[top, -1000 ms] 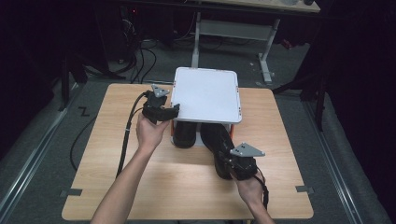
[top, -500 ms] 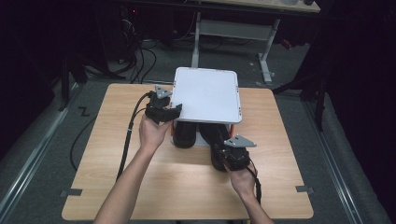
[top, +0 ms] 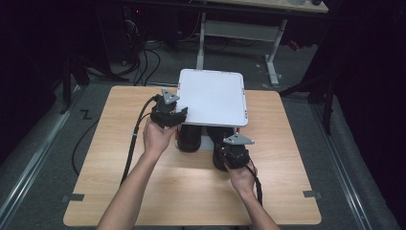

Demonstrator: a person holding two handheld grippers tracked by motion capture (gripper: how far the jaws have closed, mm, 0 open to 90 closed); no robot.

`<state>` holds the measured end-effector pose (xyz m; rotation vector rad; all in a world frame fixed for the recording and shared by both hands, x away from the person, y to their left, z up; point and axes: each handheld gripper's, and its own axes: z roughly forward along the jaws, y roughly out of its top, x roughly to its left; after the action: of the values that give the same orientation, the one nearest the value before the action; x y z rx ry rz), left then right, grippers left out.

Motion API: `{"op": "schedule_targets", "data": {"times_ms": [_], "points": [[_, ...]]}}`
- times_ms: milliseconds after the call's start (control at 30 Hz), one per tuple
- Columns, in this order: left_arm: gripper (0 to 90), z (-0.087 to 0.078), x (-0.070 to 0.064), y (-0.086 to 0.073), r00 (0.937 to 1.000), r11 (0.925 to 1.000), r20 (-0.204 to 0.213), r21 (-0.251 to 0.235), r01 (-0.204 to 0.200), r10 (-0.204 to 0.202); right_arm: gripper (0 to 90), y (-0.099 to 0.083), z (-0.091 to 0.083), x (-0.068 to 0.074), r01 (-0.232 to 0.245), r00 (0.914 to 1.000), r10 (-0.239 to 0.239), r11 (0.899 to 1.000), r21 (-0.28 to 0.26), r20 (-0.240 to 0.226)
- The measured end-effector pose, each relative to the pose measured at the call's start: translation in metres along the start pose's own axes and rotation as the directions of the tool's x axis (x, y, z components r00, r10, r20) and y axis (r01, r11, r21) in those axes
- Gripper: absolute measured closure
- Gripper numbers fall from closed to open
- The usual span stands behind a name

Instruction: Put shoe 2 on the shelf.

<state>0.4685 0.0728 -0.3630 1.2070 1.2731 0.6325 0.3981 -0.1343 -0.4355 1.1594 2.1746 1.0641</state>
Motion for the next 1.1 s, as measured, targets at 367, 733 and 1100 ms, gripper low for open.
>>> {"op": "schedule_targets", "data": {"times_ms": [367, 733, 1100], "points": [[49.7, -0.001, 0.002, -0.001, 0.9998, 0.9998, 0.009, -0.013, 0.018, -0.018, 79.7, -0.001, 0.011, -0.017, -0.042, 0.999, 0.042, 0.999, -0.001, -0.013], [50.5, -0.001, 0.004, -0.001, 0.9994, 0.9992, 0.01, -0.021, 0.034, -0.034, 48.6, -0.012, -0.017, -0.015, -0.027, 0.9994, 0.025, 0.998, -0.057, -0.025], [51.0, -0.001, 0.003, -0.001, 0.9995, 0.9992, 0.008, -0.027, 0.029, -0.029, 48.9, -0.043, -0.032, -0.024, -0.043, 0.9989, 0.043, 0.998, -0.037, -0.019]]}}
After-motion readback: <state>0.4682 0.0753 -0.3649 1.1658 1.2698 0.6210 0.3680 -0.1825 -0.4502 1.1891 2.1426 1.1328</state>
